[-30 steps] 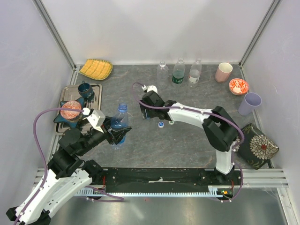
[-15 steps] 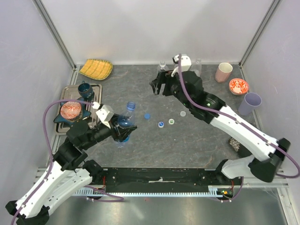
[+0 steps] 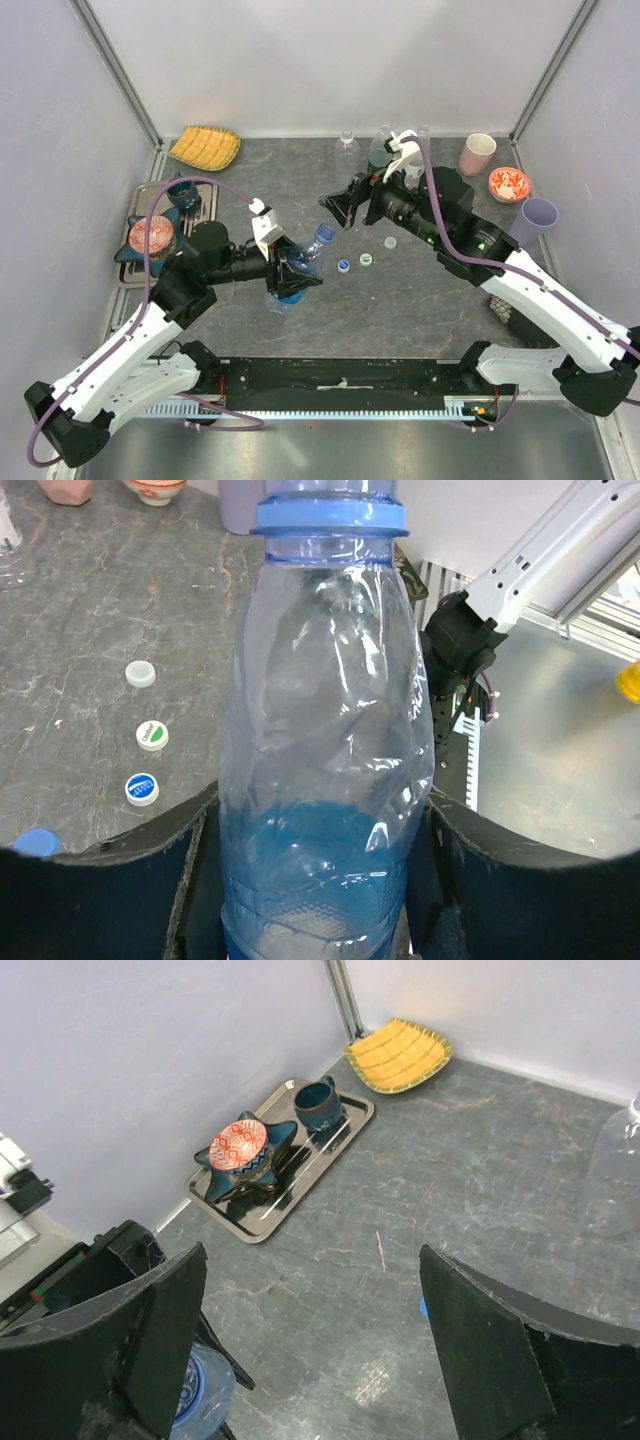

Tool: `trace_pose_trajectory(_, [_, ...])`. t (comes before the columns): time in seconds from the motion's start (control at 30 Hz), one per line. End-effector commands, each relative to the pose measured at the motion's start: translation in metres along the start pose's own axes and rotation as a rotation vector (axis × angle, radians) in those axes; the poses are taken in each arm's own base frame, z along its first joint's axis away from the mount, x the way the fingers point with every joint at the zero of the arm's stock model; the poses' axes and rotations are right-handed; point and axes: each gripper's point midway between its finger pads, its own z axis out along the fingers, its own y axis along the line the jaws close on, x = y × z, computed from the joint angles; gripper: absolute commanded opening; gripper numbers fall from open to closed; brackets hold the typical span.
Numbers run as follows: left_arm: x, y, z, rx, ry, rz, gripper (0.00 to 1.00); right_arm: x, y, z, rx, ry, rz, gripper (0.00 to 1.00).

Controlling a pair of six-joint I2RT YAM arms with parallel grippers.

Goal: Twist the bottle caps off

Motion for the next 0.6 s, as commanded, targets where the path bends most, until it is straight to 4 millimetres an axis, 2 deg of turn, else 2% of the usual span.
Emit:
trace_pose_trajectory(0.0, [-0.033,-0.017,0.002,0.095,-0.081,0.05,0.5,-0.019,-0.001,-0.009,0.014,-0.056,-0.059,0.94])
trace_pose_trajectory(0.13, [-0.033,-0.019,0.004,0.112,-0.073,0.04,0.5,-0.006,0.001,0.001,-0.007,-0.014,-0.042,0.97])
trace_pose_trajectory(0.27, [-0.031,-0.012,0.006,0.079,-0.065,0.032,0.5,-0.002,0.019,0.005,-0.104,0.003,-0.014,0.97])
trace_pose_trajectory(0.43, [-0.034,0.0,0.007,0.014,-0.067,0.037,0.5,-0.001,0.048,-0.002,-0.261,0.023,0.027,0.97])
trace_pose_trajectory(0.57, [-0.033,0.008,0.008,-0.026,-0.061,0.038,0.5,-0.002,0.063,-0.01,-0.344,0.013,0.068,0.96])
